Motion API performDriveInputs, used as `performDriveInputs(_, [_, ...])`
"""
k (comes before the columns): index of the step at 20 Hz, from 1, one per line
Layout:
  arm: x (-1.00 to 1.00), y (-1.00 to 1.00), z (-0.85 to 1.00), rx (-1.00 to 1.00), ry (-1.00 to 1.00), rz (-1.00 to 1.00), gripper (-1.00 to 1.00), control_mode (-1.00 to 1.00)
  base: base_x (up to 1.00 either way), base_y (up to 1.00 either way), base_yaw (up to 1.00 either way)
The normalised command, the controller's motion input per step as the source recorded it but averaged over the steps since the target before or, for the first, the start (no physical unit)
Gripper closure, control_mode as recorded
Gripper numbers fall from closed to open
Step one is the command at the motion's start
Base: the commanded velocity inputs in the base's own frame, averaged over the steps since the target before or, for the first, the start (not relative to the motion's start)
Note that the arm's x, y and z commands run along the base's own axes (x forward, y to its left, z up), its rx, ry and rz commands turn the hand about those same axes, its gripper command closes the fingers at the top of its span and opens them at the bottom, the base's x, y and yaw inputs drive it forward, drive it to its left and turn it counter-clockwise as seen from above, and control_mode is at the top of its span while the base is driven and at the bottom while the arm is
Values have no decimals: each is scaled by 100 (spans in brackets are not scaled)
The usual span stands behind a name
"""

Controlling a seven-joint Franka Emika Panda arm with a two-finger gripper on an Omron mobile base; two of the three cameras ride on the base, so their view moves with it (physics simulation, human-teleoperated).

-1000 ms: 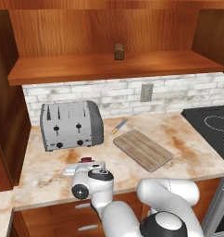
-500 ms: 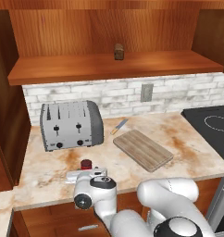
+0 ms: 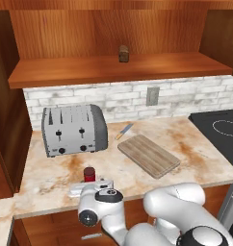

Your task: Pick the bread, place it on the cutting board, pick the jam, place it on the counter, and close the cabinet.

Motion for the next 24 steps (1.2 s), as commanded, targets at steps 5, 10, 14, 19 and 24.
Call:
performDriveInputs(5, [-2,-10,18,4,0,0,-100,-100,0,0,0])
performDriveInputs(10, [0,-15,35,8,0,0,-100,-100,0,0,0])
performDriveInputs(14, [0,-12,42,8,0,0,-100,-100,0,0,0])
performDriveInputs(19, [0,-10,44,7,0,0,-100,-100,0,0,0])
performDriveInputs(24, [0,-17,50,10,0,0,-100,-100,0,0,0])
